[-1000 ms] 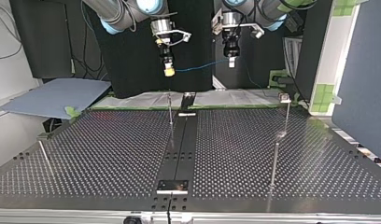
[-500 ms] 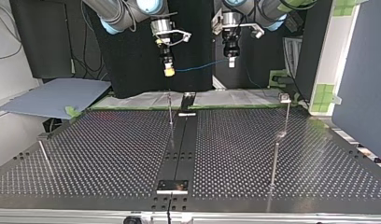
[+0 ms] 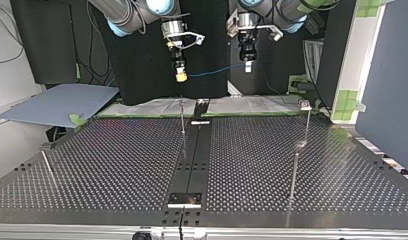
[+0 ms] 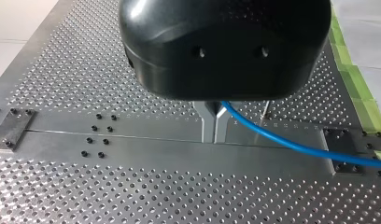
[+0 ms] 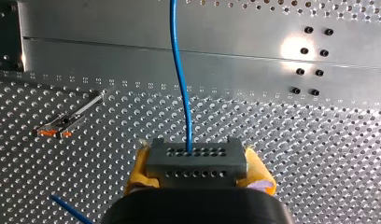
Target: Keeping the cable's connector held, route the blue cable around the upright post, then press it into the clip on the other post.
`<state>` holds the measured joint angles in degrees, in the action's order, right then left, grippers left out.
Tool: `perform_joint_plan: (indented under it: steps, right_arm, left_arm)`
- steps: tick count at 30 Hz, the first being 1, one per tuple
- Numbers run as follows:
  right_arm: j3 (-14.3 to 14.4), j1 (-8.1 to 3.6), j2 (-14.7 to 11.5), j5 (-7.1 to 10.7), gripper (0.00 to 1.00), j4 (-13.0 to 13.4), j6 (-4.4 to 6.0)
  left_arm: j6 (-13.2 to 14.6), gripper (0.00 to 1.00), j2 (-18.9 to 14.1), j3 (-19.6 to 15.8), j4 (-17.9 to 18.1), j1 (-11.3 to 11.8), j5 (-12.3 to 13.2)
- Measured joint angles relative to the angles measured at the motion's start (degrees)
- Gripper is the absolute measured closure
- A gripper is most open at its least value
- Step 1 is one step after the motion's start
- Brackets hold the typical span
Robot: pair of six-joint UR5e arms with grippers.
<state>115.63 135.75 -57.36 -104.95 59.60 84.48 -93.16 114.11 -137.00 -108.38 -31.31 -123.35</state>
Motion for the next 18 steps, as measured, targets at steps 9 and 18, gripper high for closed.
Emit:
perform_joint_plan:
  steps: [9, 18]
  right_arm:
    - [0.0, 0.0, 0.0, 0.0, 1.0, 0.0, 0.0]
    - [-0.06, 0.01, 0.06, -0.06, 1.0, 0.0, 0.0]
  left_arm:
    - [0.0, 1.0, 0.0, 0.0, 0.0, 0.0, 0.0]
    - [-0.23, 1.0, 1.08, -0.15, -1.08, 0.48, 0.07]
